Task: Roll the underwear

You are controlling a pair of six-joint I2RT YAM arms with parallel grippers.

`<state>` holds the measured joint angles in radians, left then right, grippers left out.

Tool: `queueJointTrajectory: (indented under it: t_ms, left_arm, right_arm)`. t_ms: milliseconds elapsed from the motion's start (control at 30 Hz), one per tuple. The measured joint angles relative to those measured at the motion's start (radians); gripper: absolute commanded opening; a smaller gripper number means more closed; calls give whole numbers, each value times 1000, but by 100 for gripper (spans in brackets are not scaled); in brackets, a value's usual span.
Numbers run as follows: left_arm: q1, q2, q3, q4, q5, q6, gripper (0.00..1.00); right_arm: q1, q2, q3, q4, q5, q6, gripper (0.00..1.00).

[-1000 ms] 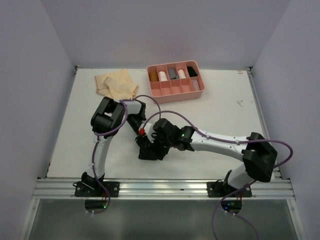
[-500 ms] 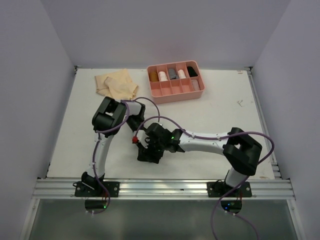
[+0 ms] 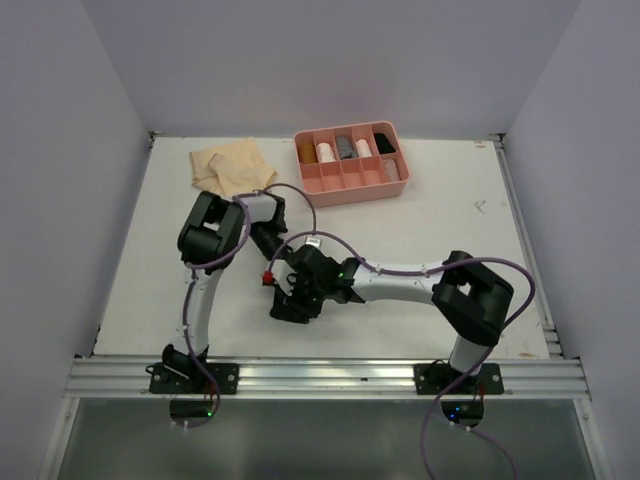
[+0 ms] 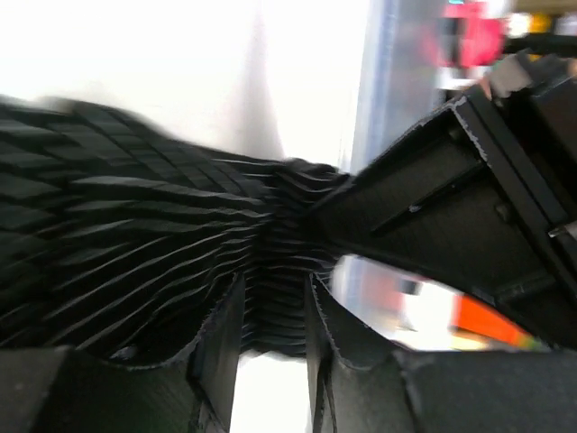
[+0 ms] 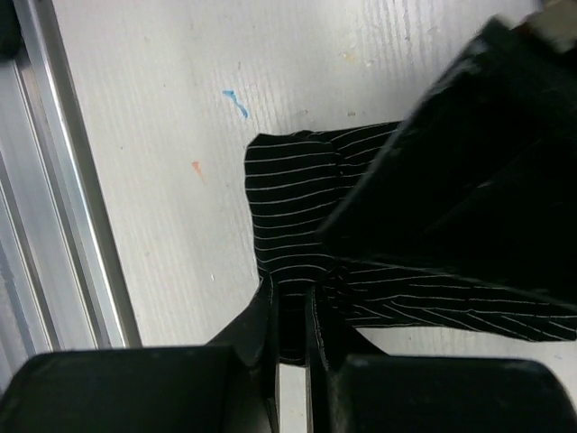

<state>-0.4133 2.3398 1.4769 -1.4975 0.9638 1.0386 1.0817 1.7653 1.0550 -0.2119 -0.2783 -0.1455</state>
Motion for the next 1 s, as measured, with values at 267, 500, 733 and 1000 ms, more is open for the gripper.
queueJointTrajectory:
  t_ms: [267, 500, 733, 1000]
  left_arm:
    - [229, -163, 229, 159, -5, 0, 40]
    - [484, -576, -15, 364, -30, 15, 43]
    - [385, -1082, -510, 502, -158, 183, 49]
    - [89, -1344, -845, 679, -290, 220, 54]
  right_arm:
    - [-64, 16, -44, 112, -138, 118, 0]
    - [-195, 115, -17, 164, -378, 300, 0]
    - [-266, 290, 114, 186, -588, 450, 0]
    - [-311, 349, 113, 260, -707, 545, 0]
